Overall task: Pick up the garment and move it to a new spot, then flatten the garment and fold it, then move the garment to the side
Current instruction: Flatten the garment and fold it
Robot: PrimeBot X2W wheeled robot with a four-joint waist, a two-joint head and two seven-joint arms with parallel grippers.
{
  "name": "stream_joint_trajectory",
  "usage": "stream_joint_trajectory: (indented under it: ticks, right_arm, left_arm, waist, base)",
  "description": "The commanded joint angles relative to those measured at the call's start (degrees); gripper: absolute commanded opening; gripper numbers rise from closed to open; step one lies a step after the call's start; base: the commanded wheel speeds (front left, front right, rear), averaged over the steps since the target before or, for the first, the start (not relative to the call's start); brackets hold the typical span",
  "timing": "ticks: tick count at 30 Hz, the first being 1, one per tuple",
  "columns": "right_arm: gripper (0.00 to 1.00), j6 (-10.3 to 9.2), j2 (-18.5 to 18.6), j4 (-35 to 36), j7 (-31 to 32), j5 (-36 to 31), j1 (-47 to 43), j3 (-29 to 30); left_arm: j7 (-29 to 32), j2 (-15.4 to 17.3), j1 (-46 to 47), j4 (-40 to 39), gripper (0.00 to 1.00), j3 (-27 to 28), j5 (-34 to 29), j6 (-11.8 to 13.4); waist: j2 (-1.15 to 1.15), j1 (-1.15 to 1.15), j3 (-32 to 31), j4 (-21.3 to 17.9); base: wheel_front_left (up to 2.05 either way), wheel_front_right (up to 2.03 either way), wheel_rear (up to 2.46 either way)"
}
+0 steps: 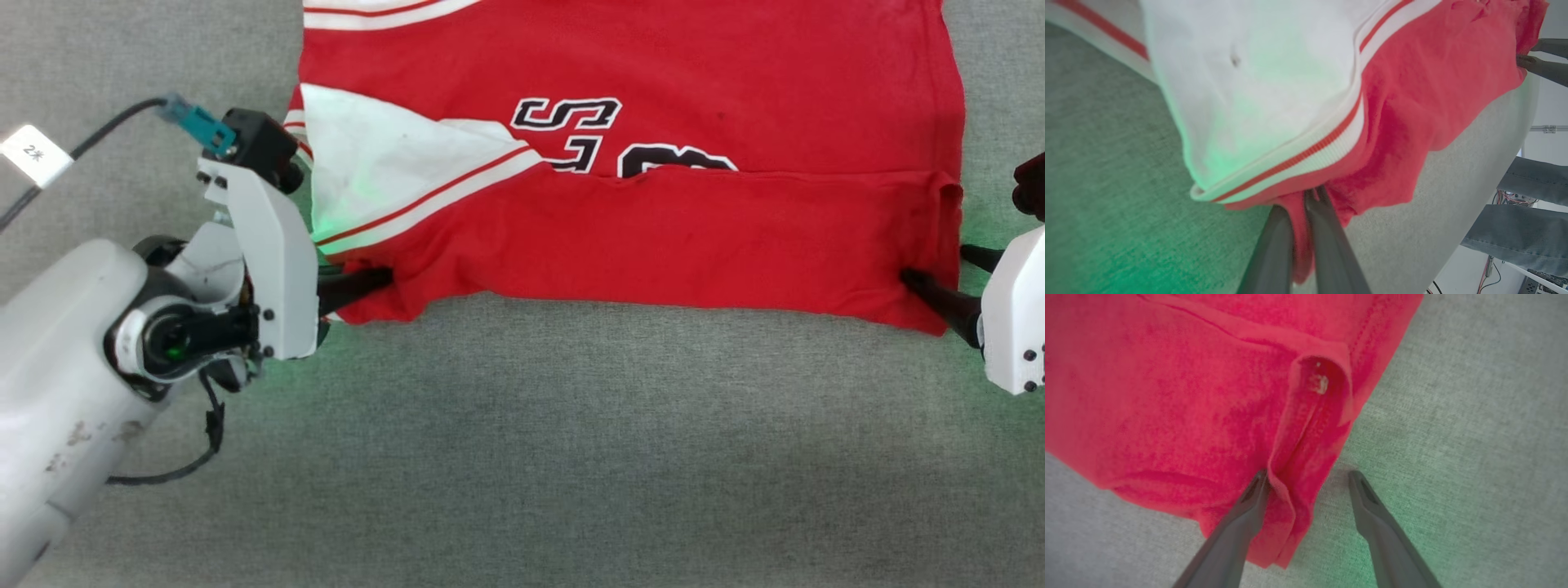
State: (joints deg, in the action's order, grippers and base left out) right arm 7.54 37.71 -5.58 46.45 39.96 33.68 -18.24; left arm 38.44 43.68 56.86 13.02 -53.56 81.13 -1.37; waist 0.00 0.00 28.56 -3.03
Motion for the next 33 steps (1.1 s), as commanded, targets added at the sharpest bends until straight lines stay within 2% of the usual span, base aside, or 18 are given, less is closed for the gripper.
stream_joint_trajectory:
  ticks: [1,5,13,23,28,29,30,31,32,33]
  right_arm:
    - [0.00,-0.10,-1.4,-1.3,0.0,-0.7,-0.7,-1.4]
    - [0.00,-0.10,-1.2,-1.0,-2.2,-0.2,-1.4,-0.5]
    - [0.00,-0.10,3.4,1.8,-5.2,2.0,-6.0,-0.2]
    - [0.00,-0.10,10.4,7.6,-4.3,6.9,-15.7,0.5]
    - [0.00,-0.10,10.4,9.7,-5.3,6.5,-18.9,2.3]
    - [0.13,-0.10,10.0,9.7,-6.1,5.8,-19.1,2.9]
    - [0.43,-0.10,9.6,9.6,-6.5,5.3,-19.4,3.2]
    - [0.75,-0.10,9.2,9.8,-6.9,4.9,-19.9,3.6]
    - [1.00,-0.10,9.1,10.3,-7.5,4.4,-20.1,4.1]
    - [1.00,-0.10,8.8,10.6,-7.9,4.1,-20.4,4.7]
  left_arm:
    - [-0.2,-1.3,-1.3,0.7,0.00,-1.3,-0.6,-0.1]
    - [-1.8,-1.0,-2.6,1.3,0.00,-1.1,-0.8,-0.9]
    - [-6.5,2.9,-8.7,-4.0,0.00,-0.1,-0.1,-0.6]
    - [-11.2,9.9,-19.2,-18.3,0.00,-0.8,0.9,3.6]
    - [-13.1,11.1,-21.3,-21.0,0.00,-0.4,1.0,4.9]
    - [-13.8,11.3,-21.6,-21.0,0.25,-0.2,0.7,5.3]
    - [-14.4,11.4,-21.9,-21.1,0.48,-0.1,0.4,5.5]
    - [-14.8,11.4,-22.3,-21.2,0.84,-0.1,0.3,5.6]
    - [-15.2,11.6,-22.5,-21.4,1.00,0.0,0.5,5.6]
    - [-16.0,12.0,-22.8,-21.7,1.00,0.4,0.6,5.7]
  waist:
    - [0.00,0.00,-0.2,0.3]
    - [0.00,0.00,-1.8,0.6]
    - [0.00,0.00,-6.4,2.3]
    - [0.00,0.00,-8.7,4.3]
    - [0.00,0.00,-9.0,4.1]
    - [0.00,0.00,-9.1,4.0]
    - [0.00,0.00,-9.2,3.8]
    - [0.00,0.00,-9.4,3.8]
    - [0.00,0.00,-9.6,3.8]
    - [0.00,0.00,-9.7,3.7]
  base:
    - [0.00,0.00,0.00]
    - [0.00,0.00,0.00]
    - [0.00,0.00,0.00]
    - [0.00,0.00,0.00]
    - [0.00,0.00,0.00]
    - [0.00,0.00,0.00]
    - [0.00,0.00,0.00]
    - [0.00,0.00,0.00]
    - [0.00,0.00,0.00]
    - [0.00,0.00,0.00]
